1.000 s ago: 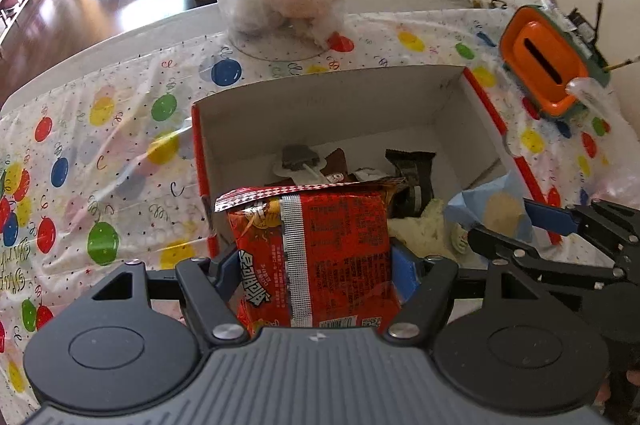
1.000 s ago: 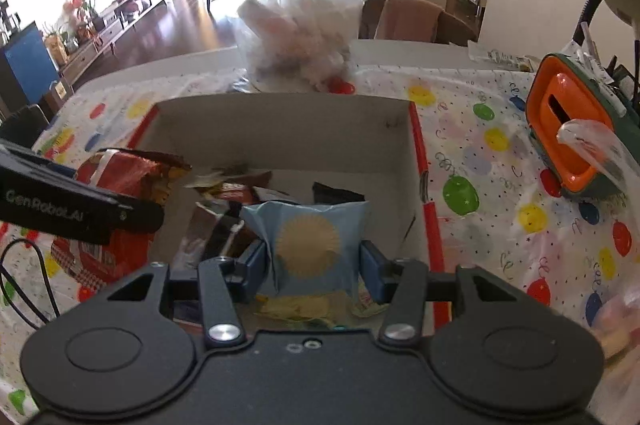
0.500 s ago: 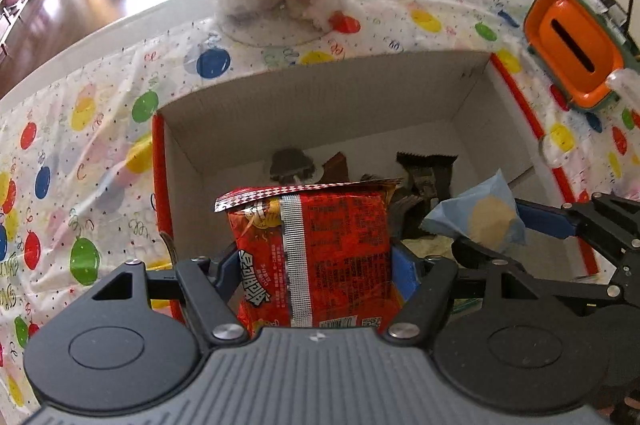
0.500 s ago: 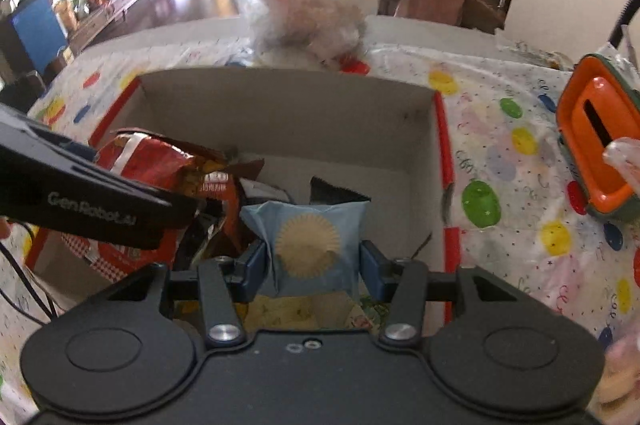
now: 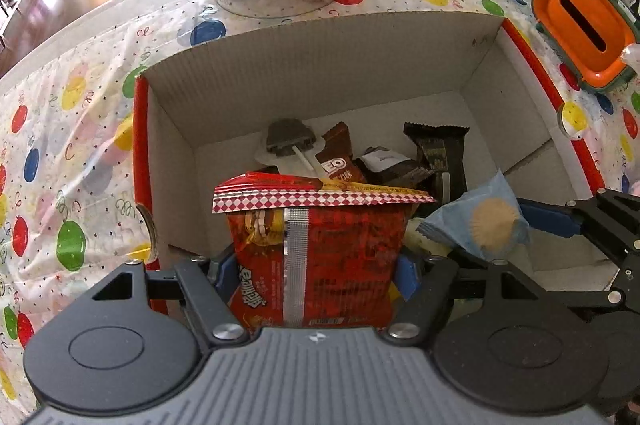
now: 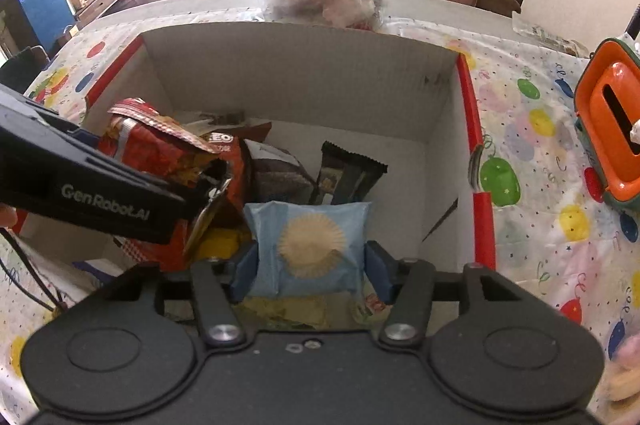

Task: Organize snacks

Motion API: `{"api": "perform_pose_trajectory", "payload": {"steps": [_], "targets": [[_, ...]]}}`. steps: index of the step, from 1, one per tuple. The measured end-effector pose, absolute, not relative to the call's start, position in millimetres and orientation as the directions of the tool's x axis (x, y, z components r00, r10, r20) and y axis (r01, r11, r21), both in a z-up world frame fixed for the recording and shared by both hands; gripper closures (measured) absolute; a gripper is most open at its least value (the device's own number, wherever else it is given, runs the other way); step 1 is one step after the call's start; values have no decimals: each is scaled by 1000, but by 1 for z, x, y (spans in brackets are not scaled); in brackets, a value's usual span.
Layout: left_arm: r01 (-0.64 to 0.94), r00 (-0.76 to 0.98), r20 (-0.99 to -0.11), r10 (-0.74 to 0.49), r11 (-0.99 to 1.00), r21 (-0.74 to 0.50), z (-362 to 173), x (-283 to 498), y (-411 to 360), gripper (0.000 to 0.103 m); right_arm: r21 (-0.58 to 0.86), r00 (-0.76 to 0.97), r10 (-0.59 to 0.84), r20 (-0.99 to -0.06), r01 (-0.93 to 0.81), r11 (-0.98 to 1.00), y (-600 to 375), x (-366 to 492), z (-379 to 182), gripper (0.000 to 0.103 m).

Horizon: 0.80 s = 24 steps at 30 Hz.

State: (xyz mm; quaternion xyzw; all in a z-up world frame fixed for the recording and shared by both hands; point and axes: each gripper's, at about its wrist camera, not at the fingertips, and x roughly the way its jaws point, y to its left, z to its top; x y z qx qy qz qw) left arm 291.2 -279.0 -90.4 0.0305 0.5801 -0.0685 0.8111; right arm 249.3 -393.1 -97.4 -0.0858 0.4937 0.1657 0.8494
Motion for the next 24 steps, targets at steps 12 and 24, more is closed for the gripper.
{"api": "perform_pose_trajectory", "payload": {"steps": [12,24], "targets": [[108,340,-933,-121,990,-89,-82,277,-267,27,42,486,242,-840,-387,921,-396,234,-82,22],[166,454,-880,-139,984,-70,-46,245,-251,23,65,582,256,-772,-327,943,-403,208,-51,5]]}}
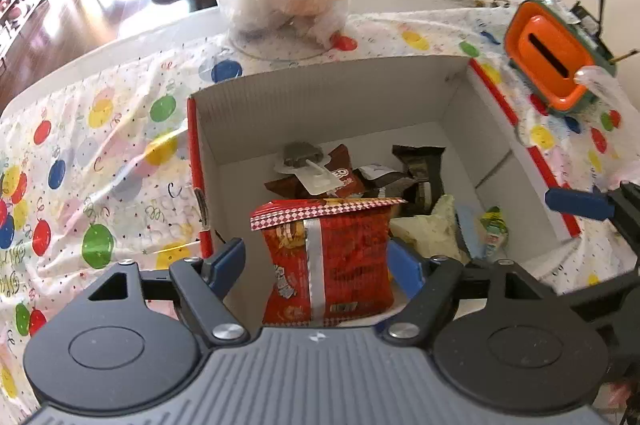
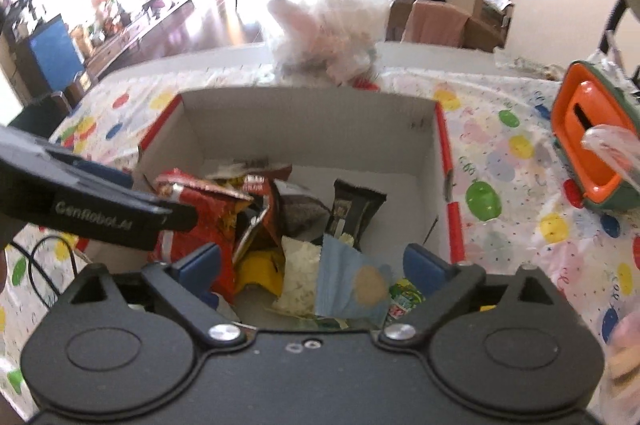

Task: Organize snacks

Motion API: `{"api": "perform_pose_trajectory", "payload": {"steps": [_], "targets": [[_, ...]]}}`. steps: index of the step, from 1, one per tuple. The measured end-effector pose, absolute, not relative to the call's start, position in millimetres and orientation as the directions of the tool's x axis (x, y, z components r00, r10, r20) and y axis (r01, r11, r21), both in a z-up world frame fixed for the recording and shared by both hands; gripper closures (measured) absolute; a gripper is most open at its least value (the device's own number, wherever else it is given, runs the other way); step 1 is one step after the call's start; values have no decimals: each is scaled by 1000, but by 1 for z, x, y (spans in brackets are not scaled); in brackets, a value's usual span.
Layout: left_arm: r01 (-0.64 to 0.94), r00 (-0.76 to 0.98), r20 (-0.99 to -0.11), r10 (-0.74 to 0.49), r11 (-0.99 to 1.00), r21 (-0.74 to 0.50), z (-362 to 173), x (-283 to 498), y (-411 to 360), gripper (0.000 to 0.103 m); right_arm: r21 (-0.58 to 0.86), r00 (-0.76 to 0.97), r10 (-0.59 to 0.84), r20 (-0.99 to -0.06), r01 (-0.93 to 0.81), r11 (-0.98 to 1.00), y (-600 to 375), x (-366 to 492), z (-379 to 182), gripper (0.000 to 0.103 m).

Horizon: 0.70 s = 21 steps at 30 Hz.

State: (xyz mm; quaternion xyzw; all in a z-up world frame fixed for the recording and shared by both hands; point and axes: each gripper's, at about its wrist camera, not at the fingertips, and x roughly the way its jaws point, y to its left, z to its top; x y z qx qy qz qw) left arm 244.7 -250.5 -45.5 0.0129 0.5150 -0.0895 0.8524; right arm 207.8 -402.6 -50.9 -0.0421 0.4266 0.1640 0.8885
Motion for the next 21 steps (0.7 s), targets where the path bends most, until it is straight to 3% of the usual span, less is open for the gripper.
{"api": "perform_pose_trajectory", "payload": {"steps": [9,11,21], "targets": [[222,547,-816,-186,972,-73,-17,212,-238,11,96,659,272,-701,-291,952,-403,180,-23,0],[237,557,-804,-208,968,-86,-13,205,-236,5,103,669,277,-689,-288,952,-403,174,-19,0],[241,561,-787,-256,960,-141,-11,182,-223,1,145,668,281,-690,-252,957,-404,151,-17,0]]}}
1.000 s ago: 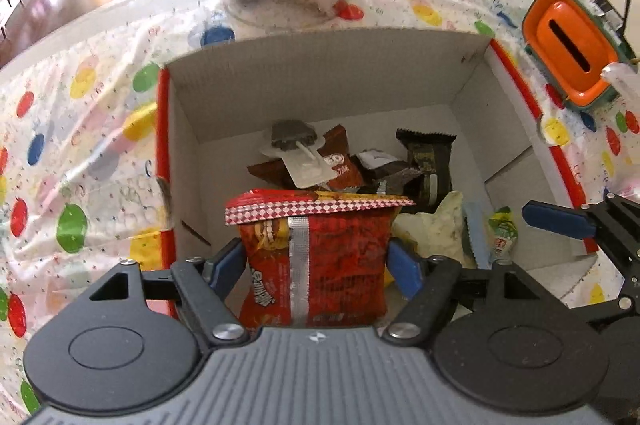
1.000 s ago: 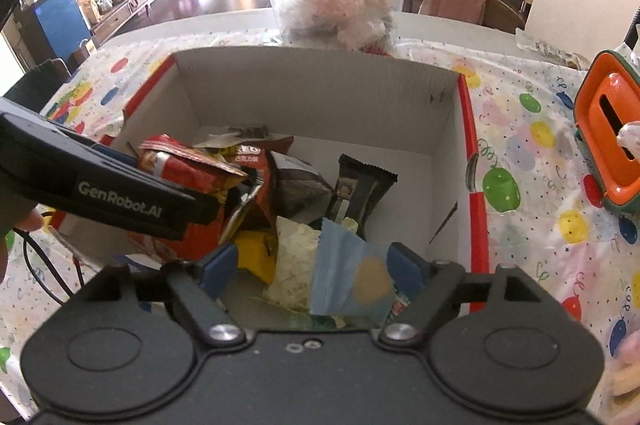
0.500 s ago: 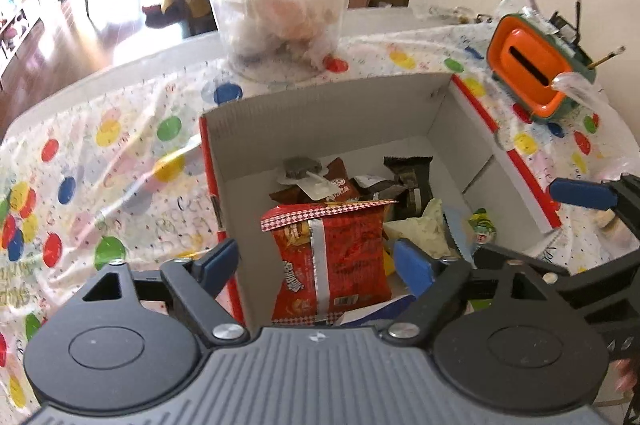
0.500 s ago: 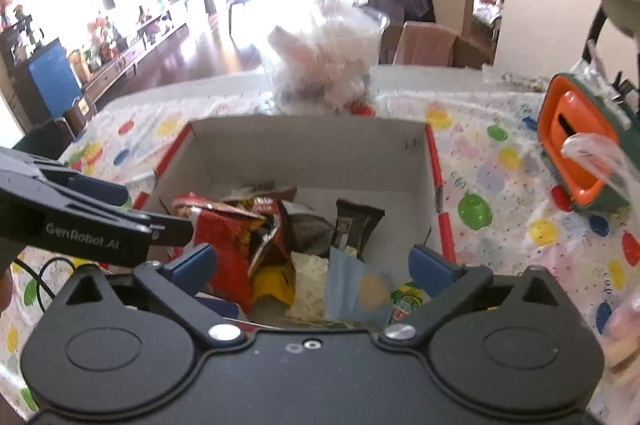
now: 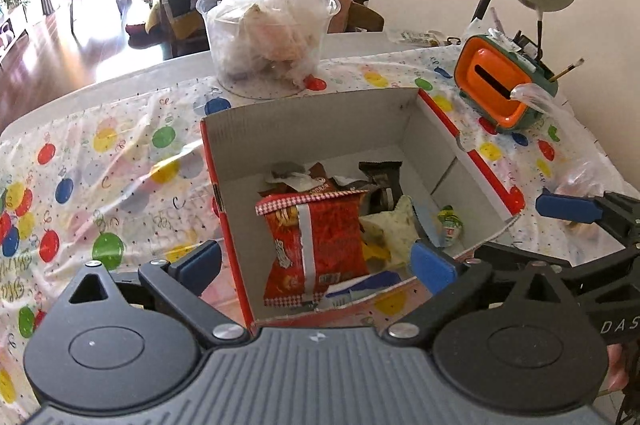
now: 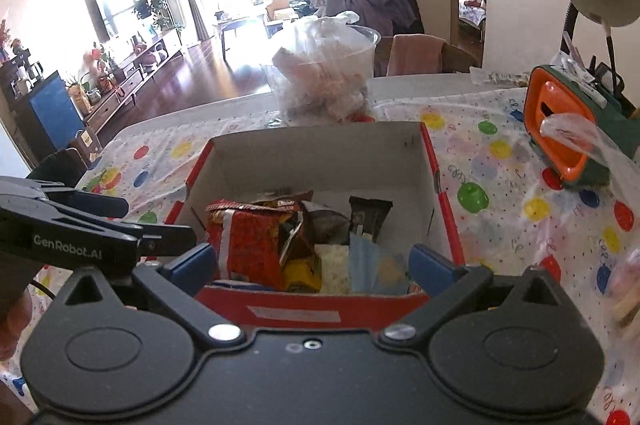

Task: Organize snacks

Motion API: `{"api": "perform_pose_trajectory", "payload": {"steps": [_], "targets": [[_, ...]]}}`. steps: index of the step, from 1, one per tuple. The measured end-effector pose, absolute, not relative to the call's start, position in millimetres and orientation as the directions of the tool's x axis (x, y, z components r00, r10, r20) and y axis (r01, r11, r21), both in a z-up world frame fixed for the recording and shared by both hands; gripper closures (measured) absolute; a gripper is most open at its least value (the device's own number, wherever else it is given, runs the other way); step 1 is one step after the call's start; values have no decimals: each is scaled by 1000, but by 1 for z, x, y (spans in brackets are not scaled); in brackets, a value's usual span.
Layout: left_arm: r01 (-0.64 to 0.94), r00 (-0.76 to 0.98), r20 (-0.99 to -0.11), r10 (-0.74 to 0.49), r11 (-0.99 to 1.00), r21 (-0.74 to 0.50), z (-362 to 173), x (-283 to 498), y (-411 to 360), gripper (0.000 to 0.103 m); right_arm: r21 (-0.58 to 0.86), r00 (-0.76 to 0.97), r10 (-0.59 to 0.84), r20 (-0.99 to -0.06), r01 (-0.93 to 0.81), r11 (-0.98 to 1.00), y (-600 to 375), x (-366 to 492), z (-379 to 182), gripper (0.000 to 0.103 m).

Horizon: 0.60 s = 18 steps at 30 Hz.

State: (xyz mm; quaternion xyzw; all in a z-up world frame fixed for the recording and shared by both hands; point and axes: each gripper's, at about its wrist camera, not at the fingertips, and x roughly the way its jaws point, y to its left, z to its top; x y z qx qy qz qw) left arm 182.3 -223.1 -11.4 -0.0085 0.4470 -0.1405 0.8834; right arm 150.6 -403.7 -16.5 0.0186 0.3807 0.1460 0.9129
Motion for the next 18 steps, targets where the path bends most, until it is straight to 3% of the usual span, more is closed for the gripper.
{"api": "perform_pose_trajectory", "payload": {"steps": [18], "targets": [[230,595,-774,-217,969,-95,-7,145,-221,1,152,680,280,-678,-243,958,-411,131,-16,0]]}}
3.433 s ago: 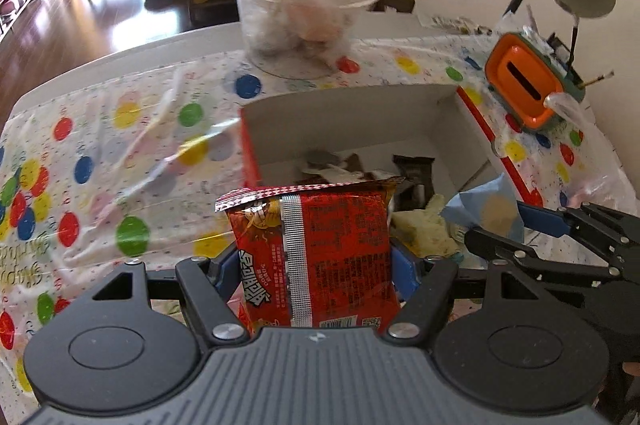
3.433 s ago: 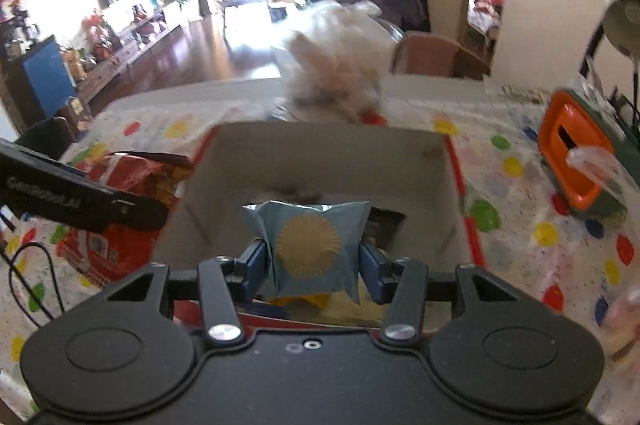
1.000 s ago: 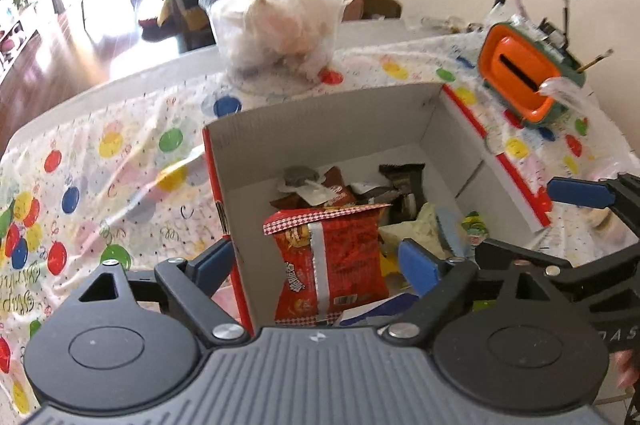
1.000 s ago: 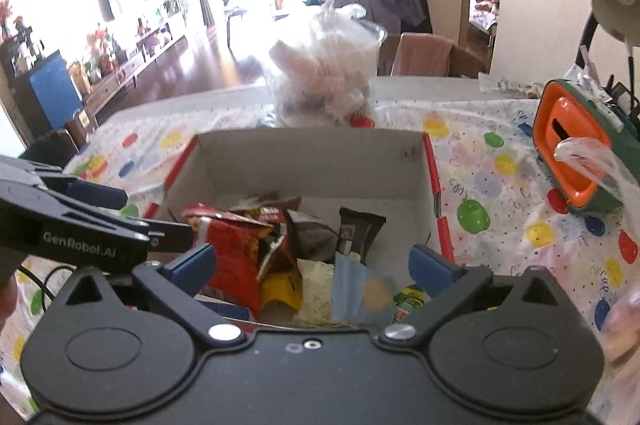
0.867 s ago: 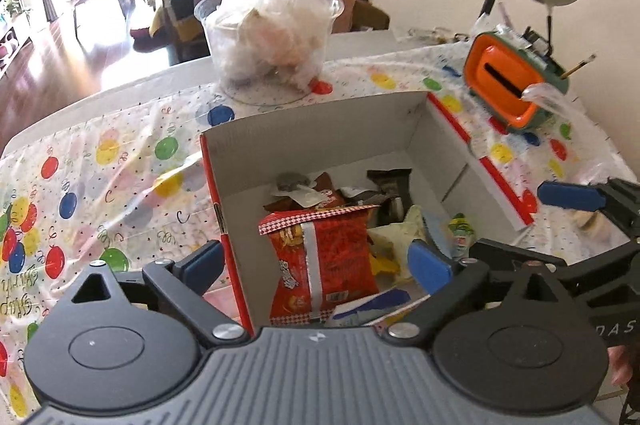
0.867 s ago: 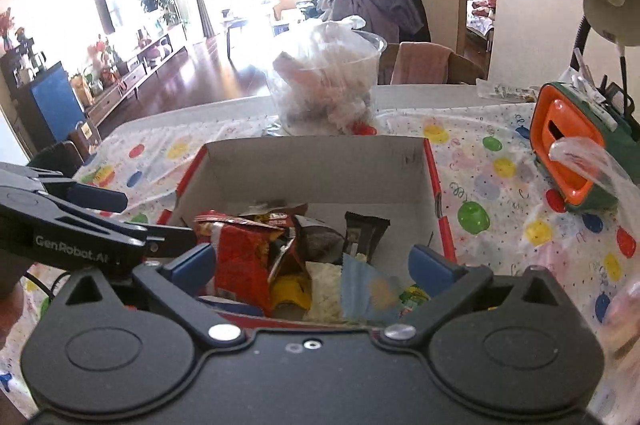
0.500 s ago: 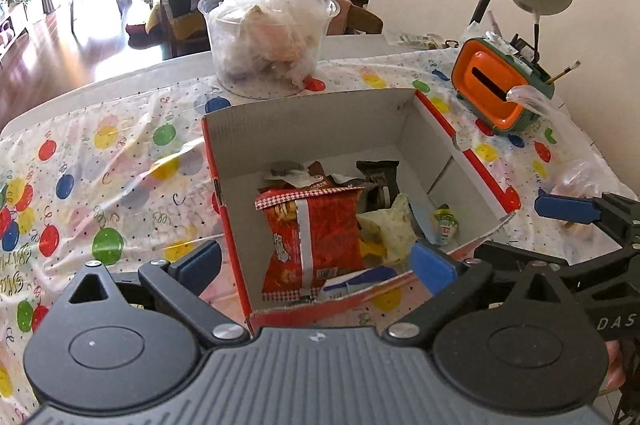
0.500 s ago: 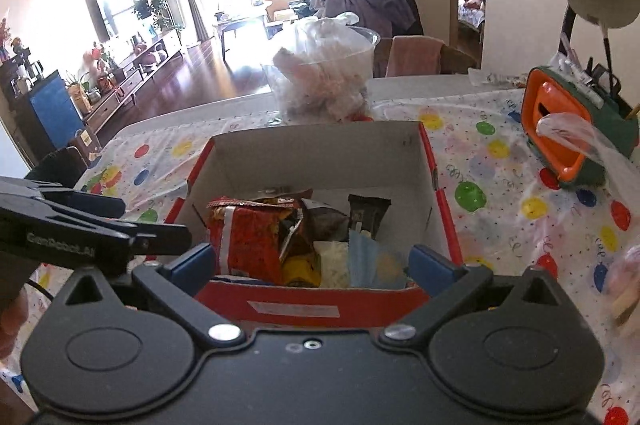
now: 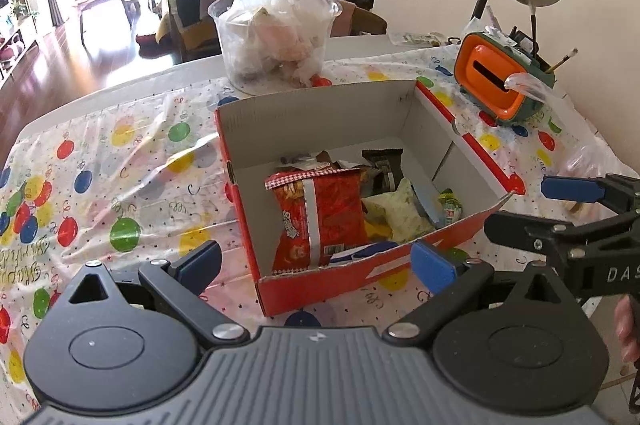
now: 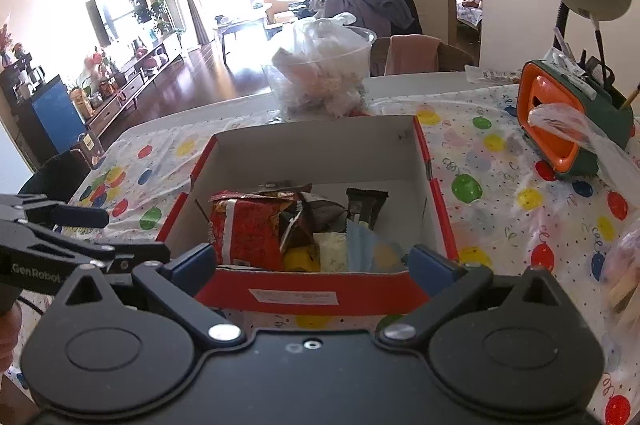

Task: Organize snacks

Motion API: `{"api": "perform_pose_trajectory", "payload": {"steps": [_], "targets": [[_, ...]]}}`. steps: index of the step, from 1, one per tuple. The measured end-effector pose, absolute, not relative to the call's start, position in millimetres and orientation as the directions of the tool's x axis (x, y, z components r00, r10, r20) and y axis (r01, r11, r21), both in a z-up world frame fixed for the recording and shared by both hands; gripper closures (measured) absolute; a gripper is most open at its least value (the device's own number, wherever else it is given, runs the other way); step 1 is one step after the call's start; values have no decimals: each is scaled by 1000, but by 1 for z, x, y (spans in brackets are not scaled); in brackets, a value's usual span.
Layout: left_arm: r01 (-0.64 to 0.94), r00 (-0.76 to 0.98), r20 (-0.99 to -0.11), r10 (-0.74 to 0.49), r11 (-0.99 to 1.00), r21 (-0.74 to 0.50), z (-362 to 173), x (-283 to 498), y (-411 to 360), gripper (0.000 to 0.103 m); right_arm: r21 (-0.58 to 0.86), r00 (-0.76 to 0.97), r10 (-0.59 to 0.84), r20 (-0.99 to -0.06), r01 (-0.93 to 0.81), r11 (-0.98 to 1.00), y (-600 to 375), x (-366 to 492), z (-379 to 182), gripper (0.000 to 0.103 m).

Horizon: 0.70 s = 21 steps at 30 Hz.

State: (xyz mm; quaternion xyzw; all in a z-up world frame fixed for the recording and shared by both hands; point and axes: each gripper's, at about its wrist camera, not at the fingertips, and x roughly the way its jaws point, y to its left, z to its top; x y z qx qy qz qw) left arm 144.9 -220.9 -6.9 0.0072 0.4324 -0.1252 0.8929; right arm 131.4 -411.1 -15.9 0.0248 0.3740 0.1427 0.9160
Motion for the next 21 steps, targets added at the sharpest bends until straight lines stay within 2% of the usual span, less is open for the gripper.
{"api": "perform_pose_trajectory", "payload": {"steps": [21], "targets": [[222,656,-725,-209,972,-79,11,124,-228,1,172,696,299,-653,-249,953,-417,122,-8,0]]}}
